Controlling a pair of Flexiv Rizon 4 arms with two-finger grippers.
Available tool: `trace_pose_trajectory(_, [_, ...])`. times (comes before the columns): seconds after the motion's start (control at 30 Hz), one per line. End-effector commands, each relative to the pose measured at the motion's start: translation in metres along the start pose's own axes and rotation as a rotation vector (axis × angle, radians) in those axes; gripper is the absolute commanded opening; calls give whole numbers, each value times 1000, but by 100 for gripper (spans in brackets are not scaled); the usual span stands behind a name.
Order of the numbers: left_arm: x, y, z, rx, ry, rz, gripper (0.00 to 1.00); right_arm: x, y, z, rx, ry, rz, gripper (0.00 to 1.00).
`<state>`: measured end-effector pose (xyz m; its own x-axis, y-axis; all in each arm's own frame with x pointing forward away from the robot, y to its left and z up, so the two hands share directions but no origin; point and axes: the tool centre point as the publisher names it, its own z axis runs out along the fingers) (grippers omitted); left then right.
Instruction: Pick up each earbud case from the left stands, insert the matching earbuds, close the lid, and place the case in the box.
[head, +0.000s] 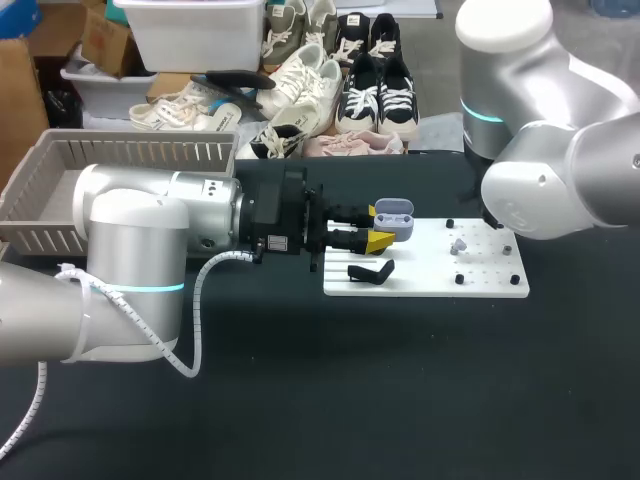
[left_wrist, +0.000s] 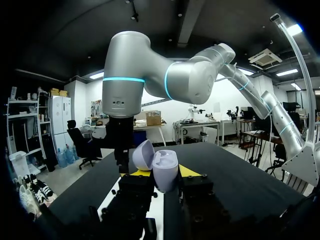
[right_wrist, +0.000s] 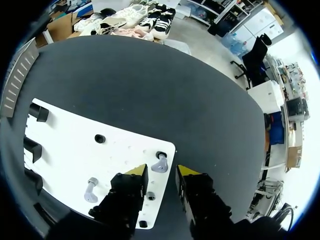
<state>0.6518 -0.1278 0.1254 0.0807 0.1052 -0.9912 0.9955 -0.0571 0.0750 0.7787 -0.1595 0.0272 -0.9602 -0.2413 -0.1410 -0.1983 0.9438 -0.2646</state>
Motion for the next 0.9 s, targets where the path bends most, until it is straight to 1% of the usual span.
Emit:
trace_pose_trajectory(0.03, [0,-1,1,-6,0,1,0,0,0,1,4,-2,0,32])
trace_pose_trajectory(0.2, [0,-1,1,-6,0,1,0,0,0,1,7,0,-4,29])
trace_pose_trajectory(0.33, [0,-1,1,-6,0,1,0,0,2,3,5,5,-10,25])
trace_pose_trajectory(0.4, [0,-1,1,-6,0,1,0,0,3,4,4,6,-12,10])
trace_pose_trajectory(0.43, [0,-1,1,-6,0,1,0,0,3,4,4,6,-12,0])
trace_pose_trajectory(0.7, [0,-1,1,-6,0,1,0,3,3,2,4,9,-8,0])
trace_pose_trajectory(0.9, [0,-1,1,-6,0,1,0,7,1,-4,7,1,3,0])
